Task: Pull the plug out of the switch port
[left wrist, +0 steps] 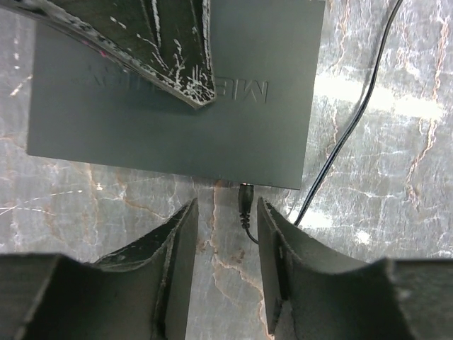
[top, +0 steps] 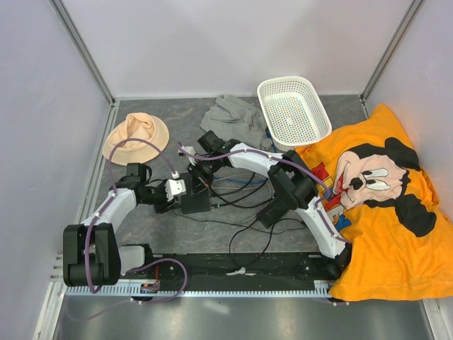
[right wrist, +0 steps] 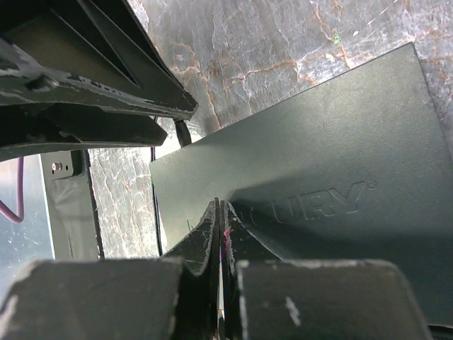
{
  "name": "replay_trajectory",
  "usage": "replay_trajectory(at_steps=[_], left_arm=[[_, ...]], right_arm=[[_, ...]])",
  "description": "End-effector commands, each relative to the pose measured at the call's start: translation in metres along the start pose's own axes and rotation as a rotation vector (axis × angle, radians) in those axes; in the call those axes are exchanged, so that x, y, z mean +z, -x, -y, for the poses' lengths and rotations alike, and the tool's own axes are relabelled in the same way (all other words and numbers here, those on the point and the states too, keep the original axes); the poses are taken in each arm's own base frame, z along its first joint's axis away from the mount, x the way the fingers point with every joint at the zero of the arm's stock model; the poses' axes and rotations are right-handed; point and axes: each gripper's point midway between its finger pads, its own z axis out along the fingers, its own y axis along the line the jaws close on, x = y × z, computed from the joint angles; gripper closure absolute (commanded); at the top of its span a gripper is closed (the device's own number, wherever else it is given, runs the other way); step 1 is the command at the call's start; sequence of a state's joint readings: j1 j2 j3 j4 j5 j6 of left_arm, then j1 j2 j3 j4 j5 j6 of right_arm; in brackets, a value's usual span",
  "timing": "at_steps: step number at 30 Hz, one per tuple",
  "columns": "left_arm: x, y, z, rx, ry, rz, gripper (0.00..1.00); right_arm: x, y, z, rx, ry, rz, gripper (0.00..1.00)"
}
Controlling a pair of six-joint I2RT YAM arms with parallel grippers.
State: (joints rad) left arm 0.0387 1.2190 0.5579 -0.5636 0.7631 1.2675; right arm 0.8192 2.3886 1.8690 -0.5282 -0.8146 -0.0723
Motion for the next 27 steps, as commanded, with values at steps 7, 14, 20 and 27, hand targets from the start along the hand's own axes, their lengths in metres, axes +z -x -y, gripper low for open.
replay_trajectory(at_steps=[7,14,20,27], left_arm=[[0.008,-0.007,-0.003,0.082,-0.014,-0.026,0.55],[0.015,-0.006,0.009,0.088,-0.053,-0.026,0.56],[0.018,-0.008,0.014,0.056,-0.064,-0.03,0.61],[0.018,-0.011,0.014,0.058,-0.058,-0.05,0.74]], right_arm=[[0.024,-0.147,0.034,0.28,-0.112,-0.405,1.0],[0.023,-0.147,0.035,0.279,-0.117,-0.404,1.0],[0.024,-0.15,0.036,0.282,-0.124,-0.412,1.0],[0.024,-0.154,0.038,0.285,-0.13,-0.421,1.0]])
